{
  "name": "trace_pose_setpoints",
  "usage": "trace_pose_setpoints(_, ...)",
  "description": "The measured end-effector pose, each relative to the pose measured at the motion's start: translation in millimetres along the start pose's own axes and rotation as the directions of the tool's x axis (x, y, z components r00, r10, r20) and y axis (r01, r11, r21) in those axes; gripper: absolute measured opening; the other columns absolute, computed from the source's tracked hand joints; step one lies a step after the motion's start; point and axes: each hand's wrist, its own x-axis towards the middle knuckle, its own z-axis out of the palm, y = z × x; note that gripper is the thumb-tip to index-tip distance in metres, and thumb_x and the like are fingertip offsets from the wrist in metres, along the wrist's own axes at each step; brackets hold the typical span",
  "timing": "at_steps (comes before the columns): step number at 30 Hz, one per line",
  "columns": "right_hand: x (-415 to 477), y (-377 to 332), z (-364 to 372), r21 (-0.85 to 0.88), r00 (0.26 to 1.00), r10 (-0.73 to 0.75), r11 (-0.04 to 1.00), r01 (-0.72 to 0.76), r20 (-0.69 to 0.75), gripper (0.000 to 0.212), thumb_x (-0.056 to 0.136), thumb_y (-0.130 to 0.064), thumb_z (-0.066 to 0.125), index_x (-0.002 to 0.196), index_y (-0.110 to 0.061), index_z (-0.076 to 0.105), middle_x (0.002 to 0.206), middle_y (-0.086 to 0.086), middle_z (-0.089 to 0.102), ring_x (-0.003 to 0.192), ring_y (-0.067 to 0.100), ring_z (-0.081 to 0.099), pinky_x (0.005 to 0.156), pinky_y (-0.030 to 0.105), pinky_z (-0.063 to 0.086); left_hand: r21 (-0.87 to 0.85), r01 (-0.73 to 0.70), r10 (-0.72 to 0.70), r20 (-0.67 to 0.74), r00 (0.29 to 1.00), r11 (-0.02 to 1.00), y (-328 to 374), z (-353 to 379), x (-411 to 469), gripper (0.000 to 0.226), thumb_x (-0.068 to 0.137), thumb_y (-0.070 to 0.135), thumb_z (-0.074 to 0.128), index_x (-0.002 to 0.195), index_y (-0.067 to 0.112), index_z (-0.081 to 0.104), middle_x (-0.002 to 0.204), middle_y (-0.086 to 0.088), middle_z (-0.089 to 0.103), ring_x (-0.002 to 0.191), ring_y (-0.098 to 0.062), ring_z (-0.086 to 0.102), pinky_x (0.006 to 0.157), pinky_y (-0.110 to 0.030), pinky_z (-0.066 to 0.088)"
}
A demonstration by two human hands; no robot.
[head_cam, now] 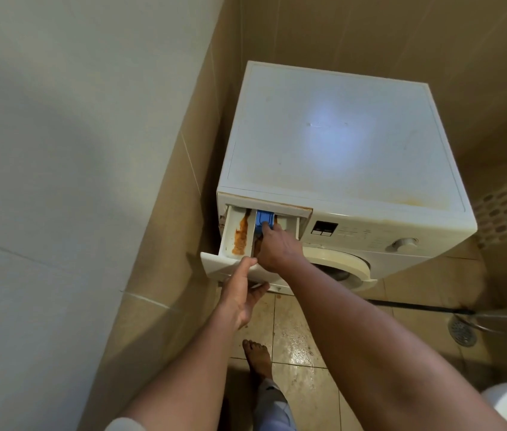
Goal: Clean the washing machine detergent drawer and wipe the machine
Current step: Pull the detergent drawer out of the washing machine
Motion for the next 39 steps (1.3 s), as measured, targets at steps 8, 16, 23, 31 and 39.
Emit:
trace_pose_setpoints(8,4.4,0.5,-6.4,0.007,1.0,-0.016,1.0,0.016,0.023,0.078,0.09,-0.036,0.066,0.153,-0.017,0.025,0.142,0.01,0.045,0.124,0.03,0.047,0.091,0.041,0.05,-0.023,-0.018,0.018,-0.009,1.0,1.0,-3.2,-0.5,5.6,0.04,0.087,0.024,0.073,0.123,0.014,0.056,0.118,-0.021,0.064,0.111,-0.031,0.065,0.101,-0.05,0.054)
trace_pose_setpoints(16,5.9,-1.3,-2.7,0.0,1.0,-0.006,1.0,0.006,0.02,0.082,0.091,-0.036,0.062,0.157,-0.017,0.017,0.149,0.011,0.038,0.127,0.031,0.045,0.094,0.04,0.049,-0.077,-0.073,0.07,-0.044,0.997,0.994,-11.5,-1.5,6.0,0.051,0.086,0.029,0.076,0.13,0.015,0.055,0.121,-0.019,0.066,0.11,-0.03,0.067,0.097,-0.049,0.057)
trace_pose_setpoints(23,4.5,-2.0,-2.2,0.028,1.0,-0.003,1.0,0.002,0.024,0.082,0.09,-0.032,0.064,0.156,-0.017,0.018,0.15,0.012,0.036,0.127,0.032,0.045,0.094,0.042,0.05,-0.039,-0.082,0.08,-0.043,0.996,0.996,-9.4,-1.6,4.8,0.054,0.084,0.03,0.076,0.131,0.015,0.054,0.121,-0.022,0.064,0.11,-0.031,0.067,0.092,-0.047,0.06)
trace_pose_setpoints(31,1.9,-0.7,-3.4,0.078,0.999,0.002,0.997,-0.005,0.048,0.085,0.089,-0.034,0.064,0.157,-0.019,0.016,0.149,0.011,0.036,0.127,0.033,0.046,0.098,0.044,0.049,-0.022,-0.081,0.08,-0.047,0.996,0.996,-7.0,-1.5,2.2,0.057,0.084,0.028,0.075,0.133,0.014,0.05,0.122,-0.022,0.062,0.11,-0.031,0.066,0.093,-0.048,0.059)
trace_pose_setpoints(39,14.4,1.5,-6.1,0.046,0.999,-0.029,0.999,0.027,0.033,0.081,0.089,-0.037,0.067,0.154,-0.015,0.024,0.147,0.012,0.039,0.13,0.032,0.043,0.104,0.042,0.045,-0.049,-0.097,0.093,-0.07,0.993,0.994,-5.4,1.7,11.8,0.063,0.081,0.031,0.08,0.135,0.014,0.052,0.124,-0.021,0.064,0.111,-0.032,0.067,0.085,-0.042,0.062)
